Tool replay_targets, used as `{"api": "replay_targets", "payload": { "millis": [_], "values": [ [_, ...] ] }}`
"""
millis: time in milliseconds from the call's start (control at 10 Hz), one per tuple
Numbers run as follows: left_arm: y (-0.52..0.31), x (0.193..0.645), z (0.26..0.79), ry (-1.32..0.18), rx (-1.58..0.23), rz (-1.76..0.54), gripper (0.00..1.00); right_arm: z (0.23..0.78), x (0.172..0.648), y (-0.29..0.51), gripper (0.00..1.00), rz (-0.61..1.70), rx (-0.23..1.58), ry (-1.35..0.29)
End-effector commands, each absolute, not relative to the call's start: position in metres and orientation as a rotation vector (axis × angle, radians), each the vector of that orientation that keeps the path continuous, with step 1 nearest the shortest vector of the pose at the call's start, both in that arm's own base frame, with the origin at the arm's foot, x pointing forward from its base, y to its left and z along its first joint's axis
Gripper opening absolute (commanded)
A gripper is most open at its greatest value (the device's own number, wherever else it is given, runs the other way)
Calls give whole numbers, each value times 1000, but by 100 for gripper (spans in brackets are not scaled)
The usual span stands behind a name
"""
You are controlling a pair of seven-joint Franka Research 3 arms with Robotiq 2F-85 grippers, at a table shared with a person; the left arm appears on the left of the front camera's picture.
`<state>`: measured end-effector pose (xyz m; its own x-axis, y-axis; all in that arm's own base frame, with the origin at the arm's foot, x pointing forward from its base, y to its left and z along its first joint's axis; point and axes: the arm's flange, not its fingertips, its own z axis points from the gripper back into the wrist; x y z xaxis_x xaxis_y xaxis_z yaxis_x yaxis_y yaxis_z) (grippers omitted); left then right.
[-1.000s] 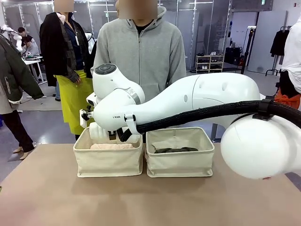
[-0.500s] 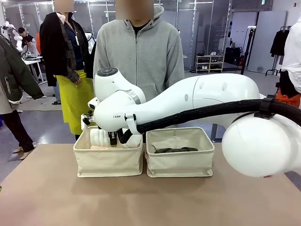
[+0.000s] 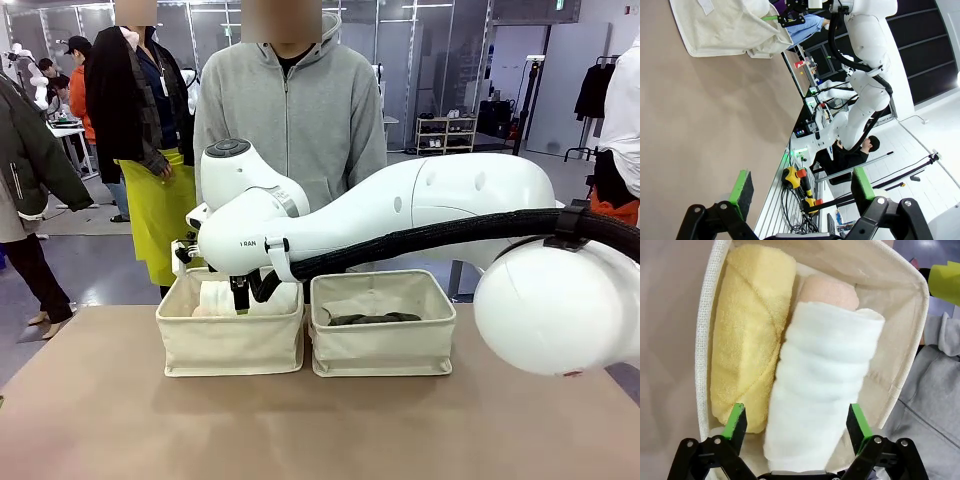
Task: Divide the towels into two baskets.
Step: Pick up one hotel-folded towel from the bottom of the table and place it in the Fabric basket indicated by the person.
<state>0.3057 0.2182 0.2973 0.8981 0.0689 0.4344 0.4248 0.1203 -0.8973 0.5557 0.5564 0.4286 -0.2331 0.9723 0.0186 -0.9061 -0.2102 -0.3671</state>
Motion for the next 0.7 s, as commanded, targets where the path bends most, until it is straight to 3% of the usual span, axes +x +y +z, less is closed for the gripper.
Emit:
{"api": "replay_targets", "payload": {
  "millis": [0,600],
  "values": [
    [219,303,301,-426,-1435,-275,100,440,551,553,100,1787,-236,-345],
    [219,303,301,-426,-1435,-275,100,432,555,556,100,1777,-252,-356]
  ]
}}
